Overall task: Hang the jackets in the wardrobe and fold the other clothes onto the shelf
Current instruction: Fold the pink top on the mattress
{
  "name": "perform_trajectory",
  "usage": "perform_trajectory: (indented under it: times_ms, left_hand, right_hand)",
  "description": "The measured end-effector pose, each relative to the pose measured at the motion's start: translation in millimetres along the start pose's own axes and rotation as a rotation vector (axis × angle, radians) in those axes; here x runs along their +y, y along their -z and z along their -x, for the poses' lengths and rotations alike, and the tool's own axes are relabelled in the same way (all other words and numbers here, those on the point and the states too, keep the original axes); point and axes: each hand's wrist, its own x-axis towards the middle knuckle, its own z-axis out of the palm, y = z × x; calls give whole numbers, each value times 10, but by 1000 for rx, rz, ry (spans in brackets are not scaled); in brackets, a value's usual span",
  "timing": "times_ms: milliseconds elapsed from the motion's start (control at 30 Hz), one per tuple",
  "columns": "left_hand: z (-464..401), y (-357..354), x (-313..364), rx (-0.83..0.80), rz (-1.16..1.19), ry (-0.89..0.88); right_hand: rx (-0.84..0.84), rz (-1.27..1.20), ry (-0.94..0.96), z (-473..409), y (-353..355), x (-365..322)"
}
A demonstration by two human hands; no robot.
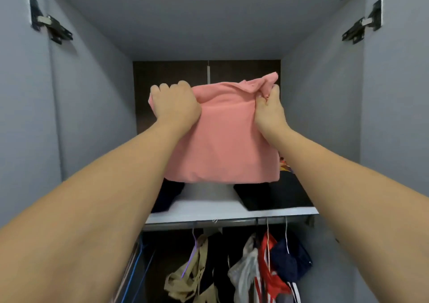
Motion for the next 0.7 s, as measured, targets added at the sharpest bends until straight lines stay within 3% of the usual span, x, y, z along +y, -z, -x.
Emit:
perform_trajectory:
  times_ms: [200, 367, 533, 700]
  left_hand:
    - [-745, -885, 564, -26, 63, -19]
    - [-1202, -1461, 998, -61, 119, -66]
    - [-1535, -2076, 1351, -218, 132, -9]
    - [-1634, -2975, 1747, -489, -21, -31]
  right_hand:
    - [211, 141, -15, -906, -162, 525]
    - [293, 305, 26, -1676, -200, 1021]
    - [208, 461, 35, -2304, -310, 1584]
    - [-32, 656, -173, -2740, -598, 2479]
